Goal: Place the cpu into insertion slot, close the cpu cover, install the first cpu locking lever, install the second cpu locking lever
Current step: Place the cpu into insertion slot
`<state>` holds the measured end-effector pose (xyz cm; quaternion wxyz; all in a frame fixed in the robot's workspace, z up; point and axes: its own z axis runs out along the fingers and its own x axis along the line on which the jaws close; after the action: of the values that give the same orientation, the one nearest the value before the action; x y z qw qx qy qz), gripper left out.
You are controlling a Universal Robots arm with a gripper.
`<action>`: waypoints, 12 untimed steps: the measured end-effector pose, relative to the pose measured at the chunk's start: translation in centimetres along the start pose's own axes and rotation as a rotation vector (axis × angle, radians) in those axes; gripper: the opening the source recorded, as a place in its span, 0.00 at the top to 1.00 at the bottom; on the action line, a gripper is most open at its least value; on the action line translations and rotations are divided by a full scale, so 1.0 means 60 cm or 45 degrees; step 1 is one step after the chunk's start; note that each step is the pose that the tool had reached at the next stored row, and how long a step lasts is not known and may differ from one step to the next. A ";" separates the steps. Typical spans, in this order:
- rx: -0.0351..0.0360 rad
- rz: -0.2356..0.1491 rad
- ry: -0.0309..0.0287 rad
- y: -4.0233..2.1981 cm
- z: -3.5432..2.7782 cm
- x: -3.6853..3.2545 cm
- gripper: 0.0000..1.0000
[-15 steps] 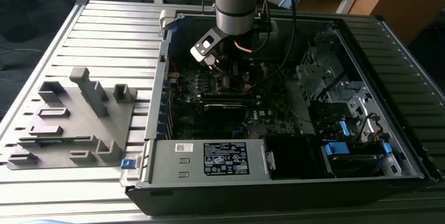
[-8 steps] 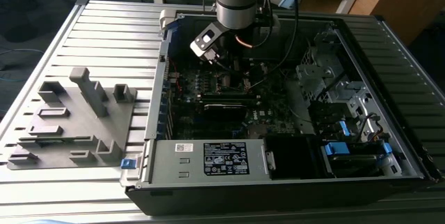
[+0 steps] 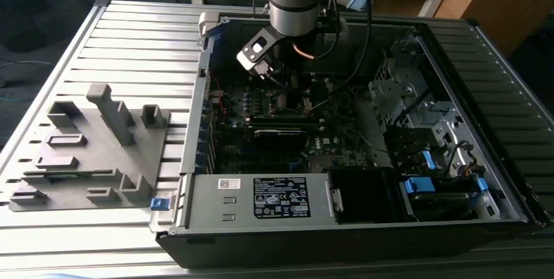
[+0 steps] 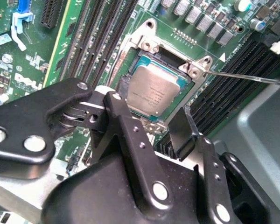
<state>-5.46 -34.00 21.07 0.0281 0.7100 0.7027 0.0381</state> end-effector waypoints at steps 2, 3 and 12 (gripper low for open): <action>0.0000 0.000 -0.0004 0.000 0.000 0.000 0.47; 0.0000 0.000 -0.0007 0.000 0.000 0.000 0.53; 0.0000 0.000 -0.0027 0.000 0.000 0.000 0.88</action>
<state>-5.46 -34.00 21.07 0.0288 0.7099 0.7027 0.0373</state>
